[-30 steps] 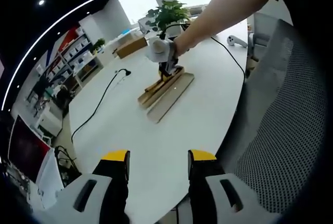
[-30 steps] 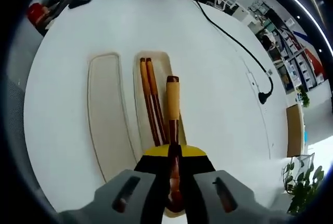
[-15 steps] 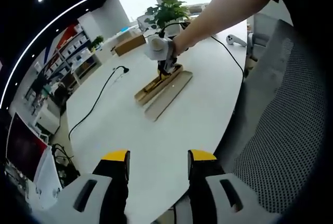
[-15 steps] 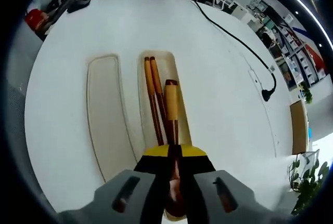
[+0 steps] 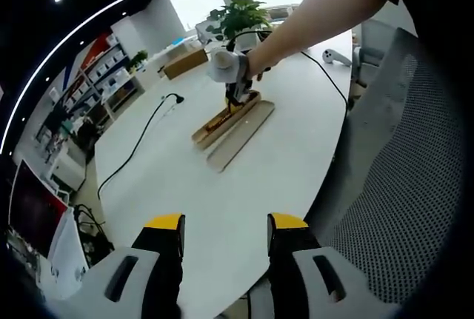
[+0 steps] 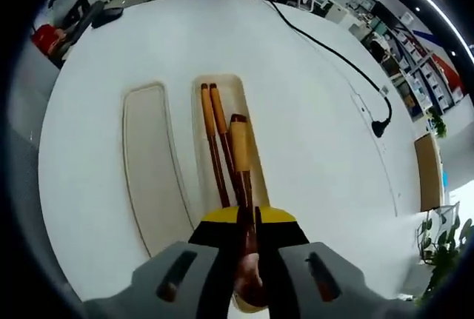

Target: Arrange the utensils inside the cutlery case until each visible utensil rests in its matching compartment.

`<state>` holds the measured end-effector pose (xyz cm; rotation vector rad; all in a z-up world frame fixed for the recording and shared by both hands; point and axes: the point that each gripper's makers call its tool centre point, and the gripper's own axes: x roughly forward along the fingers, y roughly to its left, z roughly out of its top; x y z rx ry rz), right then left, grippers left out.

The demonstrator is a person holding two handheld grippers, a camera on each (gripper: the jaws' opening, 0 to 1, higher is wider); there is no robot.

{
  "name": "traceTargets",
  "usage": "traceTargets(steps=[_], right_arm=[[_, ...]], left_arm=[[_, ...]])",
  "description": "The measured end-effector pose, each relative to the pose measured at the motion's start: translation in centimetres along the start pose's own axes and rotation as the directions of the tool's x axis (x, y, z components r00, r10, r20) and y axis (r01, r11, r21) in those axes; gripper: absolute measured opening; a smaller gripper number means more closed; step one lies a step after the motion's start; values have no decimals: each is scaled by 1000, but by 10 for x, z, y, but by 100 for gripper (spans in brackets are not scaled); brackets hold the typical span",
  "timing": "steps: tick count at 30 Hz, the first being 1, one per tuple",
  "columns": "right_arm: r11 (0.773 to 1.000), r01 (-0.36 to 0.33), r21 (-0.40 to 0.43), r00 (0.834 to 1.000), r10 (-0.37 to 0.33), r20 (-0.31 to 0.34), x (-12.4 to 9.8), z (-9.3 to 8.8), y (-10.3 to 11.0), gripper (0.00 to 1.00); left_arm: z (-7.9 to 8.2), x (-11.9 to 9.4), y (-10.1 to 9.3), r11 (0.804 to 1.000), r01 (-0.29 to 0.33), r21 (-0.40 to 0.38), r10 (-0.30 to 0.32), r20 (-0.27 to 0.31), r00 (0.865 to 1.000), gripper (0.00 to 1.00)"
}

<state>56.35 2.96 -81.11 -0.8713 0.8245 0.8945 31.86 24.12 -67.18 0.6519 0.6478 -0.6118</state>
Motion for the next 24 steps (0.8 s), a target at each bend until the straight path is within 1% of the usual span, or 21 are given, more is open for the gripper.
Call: traceTargets(steps=[2, 6, 12, 14, 18, 20, 24], right_arm=[[1000, 2, 24, 1000, -3, 24, -3, 3, -1, 8], [999, 20, 28, 999, -21, 40, -13, 5, -4, 8], [996, 60, 60, 996, -63, 58, -29, 2, -9, 14], [995, 67, 76, 996, -71, 55, -34, -2, -10, 16], [989, 97, 116, 995, -99, 15, -39, -18, -12, 22], [987, 107, 121, 994, -108, 0, -40, -24, -12, 24], [987, 103, 127, 995, -102, -14, -45, -33, -8, 26]], left_arm=[[0, 0, 0, 1000, -1, 0, 1, 2, 1000, 45], [1, 0, 0, 1000, -1, 4, 1, 3, 1000, 45], [2, -1, 0, 1000, -6, 9, 6, 7, 1000, 46], [2, -2, 1, 1000, -9, 8, 9, 10, 1000, 46], [4, -2, 2, 1000, -16, 11, 16, 19, 1000, 46], [5, -3, 2, 1000, -16, 11, 16, 21, 1000, 46], [5, -3, 3, 1000, -23, 16, 22, 23, 999, 46]])
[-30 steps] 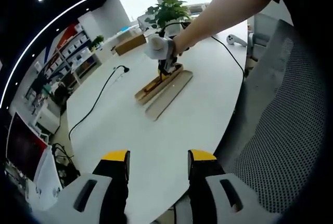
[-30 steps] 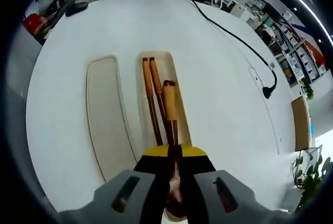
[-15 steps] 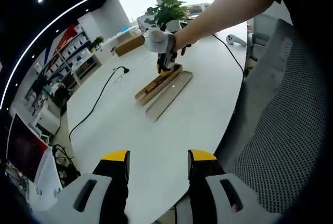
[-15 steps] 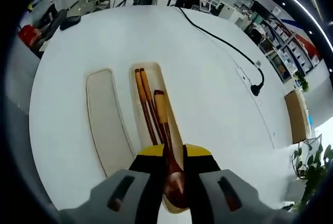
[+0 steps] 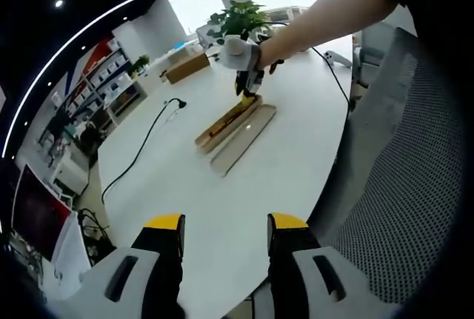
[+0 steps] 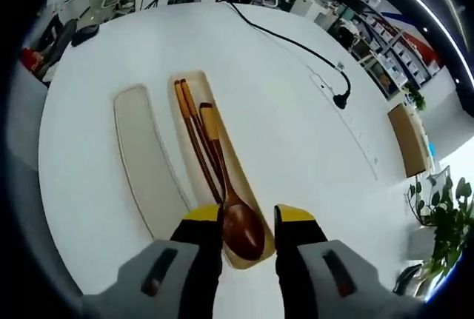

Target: Arrange the utensils inside the cutlery case until each visible utensil rests in its matching compartment.

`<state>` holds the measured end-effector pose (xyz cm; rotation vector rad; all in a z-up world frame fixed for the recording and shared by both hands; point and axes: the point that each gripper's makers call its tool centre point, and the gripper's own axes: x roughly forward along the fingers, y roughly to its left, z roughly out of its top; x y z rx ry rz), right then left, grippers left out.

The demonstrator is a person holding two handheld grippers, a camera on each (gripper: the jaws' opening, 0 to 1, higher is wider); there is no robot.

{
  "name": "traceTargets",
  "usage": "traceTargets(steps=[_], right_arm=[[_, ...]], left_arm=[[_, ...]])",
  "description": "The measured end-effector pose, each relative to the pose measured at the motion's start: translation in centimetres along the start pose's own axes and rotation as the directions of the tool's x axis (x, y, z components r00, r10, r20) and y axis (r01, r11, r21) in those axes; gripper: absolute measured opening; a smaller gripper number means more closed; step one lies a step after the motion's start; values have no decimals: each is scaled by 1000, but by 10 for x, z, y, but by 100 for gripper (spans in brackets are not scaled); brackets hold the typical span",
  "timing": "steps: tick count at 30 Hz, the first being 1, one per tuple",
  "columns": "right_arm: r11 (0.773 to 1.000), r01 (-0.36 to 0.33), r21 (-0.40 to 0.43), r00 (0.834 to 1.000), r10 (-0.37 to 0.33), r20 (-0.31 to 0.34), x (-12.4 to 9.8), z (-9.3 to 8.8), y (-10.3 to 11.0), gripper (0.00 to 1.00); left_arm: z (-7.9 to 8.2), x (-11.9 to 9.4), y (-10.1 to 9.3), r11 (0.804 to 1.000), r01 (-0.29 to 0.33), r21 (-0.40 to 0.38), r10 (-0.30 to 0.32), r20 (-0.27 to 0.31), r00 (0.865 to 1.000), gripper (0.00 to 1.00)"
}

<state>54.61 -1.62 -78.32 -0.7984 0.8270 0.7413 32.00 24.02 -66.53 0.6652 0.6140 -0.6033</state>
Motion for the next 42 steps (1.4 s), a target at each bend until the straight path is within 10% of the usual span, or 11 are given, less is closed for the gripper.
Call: traceTargets(steps=[26, 42], right_arm=[[995, -78, 61, 997, 79, 1, -22, -22, 22, 32], [963, -269, -26, 963, 268, -32, -21, -21, 81, 30]], left_arm=[[8, -3, 0, 999, -15, 28, 14, 30, 999, 46], [10, -2, -4, 998, -4, 55, 2, 32, 999, 45]])
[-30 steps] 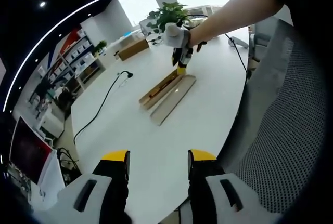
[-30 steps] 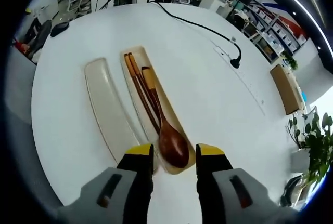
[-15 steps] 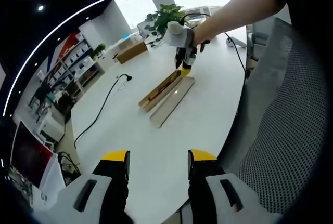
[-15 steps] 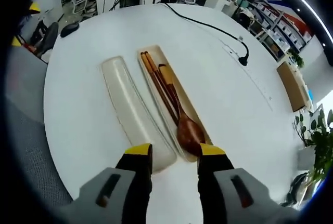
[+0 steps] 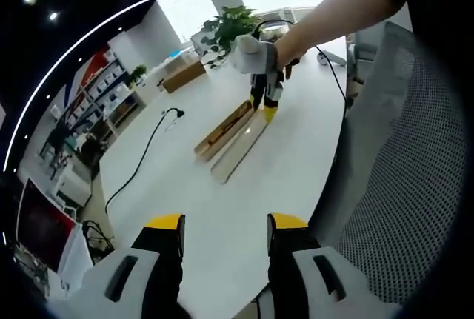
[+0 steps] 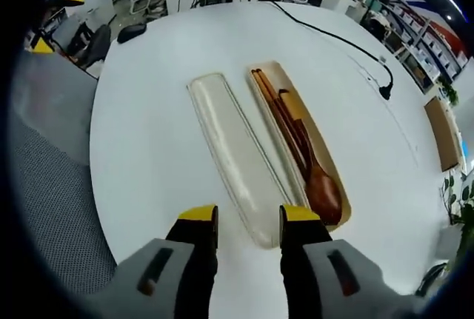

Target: Arrange the utensils inside the cutlery case until each visible utensil rests in its matching compartment.

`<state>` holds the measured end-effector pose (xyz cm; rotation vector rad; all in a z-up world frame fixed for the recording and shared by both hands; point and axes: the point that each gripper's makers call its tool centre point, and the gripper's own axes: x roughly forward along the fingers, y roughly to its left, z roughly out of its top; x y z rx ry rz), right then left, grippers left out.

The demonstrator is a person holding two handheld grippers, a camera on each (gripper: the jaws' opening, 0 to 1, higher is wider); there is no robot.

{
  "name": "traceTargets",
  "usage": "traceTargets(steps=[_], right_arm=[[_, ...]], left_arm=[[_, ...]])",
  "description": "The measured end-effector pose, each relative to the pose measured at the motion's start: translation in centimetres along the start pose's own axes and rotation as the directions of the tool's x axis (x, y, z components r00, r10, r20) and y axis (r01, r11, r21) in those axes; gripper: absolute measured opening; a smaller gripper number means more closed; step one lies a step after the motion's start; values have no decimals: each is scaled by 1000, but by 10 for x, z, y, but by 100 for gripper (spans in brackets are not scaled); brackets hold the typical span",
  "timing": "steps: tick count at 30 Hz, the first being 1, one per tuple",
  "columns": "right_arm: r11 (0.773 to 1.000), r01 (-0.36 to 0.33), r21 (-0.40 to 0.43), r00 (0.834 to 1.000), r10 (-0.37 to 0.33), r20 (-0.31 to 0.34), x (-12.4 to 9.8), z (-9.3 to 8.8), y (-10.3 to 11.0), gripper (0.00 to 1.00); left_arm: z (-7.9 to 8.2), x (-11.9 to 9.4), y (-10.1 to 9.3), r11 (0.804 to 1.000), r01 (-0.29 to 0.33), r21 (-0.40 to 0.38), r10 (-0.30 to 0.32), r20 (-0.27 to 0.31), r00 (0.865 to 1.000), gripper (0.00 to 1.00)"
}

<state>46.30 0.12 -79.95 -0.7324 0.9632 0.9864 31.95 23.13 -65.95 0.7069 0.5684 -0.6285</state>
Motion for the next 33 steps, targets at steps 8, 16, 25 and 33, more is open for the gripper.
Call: traceTargets(steps=[8, 16, 25, 33], right_arm=[[996, -78, -37, 996, 77, -45, 16, 1, 14, 27], [990, -104, -96, 991, 95, -89, 25, 6, 13, 19], [979, -122, -163, 987, 103, -120, 27, 6, 13, 6], [966, -137, -220, 984, 107, -143, 30, 0, 21, 1]], left_arm=[[1, 0, -1, 1000, 0, 4, 0, 1, 1000, 45], [0, -1, 0, 1000, -3, -2, 3, 3, 1000, 45], [0, -1, 1, 1000, 0, -8, 0, 1, 1000, 45], [0, -1, 1, 1000, -2, -18, 2, 6, 1000, 46]])
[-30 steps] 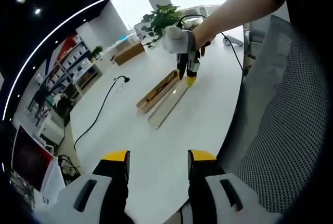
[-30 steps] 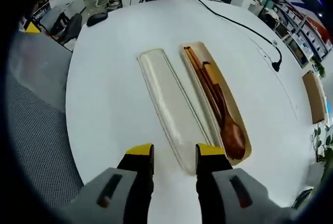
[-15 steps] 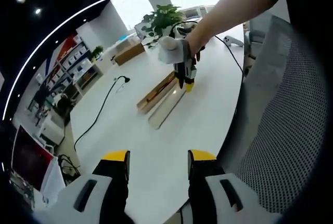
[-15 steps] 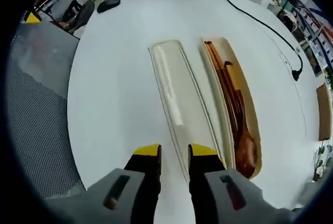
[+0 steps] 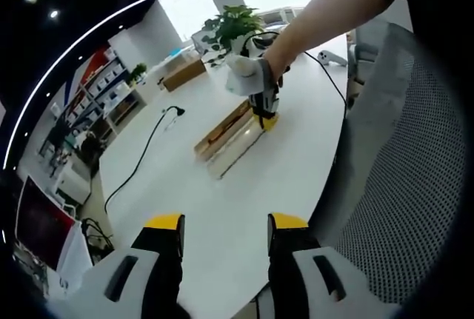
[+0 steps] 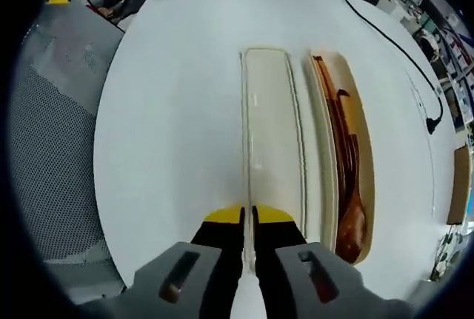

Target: Arrange the utensils inside the cutlery case until each visible utensil rests in its matching compartment.

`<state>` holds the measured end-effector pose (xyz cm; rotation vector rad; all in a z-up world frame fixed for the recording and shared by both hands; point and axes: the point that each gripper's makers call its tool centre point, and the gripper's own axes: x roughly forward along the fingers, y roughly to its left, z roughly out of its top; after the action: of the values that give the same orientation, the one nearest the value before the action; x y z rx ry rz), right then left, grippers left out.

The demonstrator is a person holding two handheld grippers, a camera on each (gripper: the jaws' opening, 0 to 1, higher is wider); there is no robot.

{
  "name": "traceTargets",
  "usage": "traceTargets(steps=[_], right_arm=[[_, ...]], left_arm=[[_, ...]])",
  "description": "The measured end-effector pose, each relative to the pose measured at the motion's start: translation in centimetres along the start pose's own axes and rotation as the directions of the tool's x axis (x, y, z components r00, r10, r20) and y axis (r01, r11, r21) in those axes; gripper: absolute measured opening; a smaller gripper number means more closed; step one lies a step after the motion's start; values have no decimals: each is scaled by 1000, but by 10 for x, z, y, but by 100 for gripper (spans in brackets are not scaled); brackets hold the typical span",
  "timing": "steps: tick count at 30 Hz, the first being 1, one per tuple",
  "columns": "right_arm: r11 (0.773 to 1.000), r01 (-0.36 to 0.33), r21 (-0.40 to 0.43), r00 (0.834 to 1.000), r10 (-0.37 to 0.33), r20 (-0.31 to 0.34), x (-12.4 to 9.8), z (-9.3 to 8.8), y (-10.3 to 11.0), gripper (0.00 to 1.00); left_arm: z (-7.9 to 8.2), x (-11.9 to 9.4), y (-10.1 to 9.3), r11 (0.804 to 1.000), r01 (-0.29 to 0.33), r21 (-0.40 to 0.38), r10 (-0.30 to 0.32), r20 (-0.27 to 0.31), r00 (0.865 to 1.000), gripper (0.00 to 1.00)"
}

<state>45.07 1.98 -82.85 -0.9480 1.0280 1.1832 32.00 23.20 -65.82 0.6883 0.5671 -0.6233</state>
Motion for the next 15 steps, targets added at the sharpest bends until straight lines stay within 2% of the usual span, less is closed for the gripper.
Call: traceTargets(steps=[8, 15], right_arm=[[998, -35, -58, 999, 35, 2, -2, -5, 17, 1], [994, -73, -81, 997, 75, 21, -4, -7, 42, 1]], left_arm=[[-3, 1, -2, 1000, 7, 13, -7, -17, 1000, 46], [-2, 2, -5, 1000, 18, 22, -18, -17, 1000, 48]])
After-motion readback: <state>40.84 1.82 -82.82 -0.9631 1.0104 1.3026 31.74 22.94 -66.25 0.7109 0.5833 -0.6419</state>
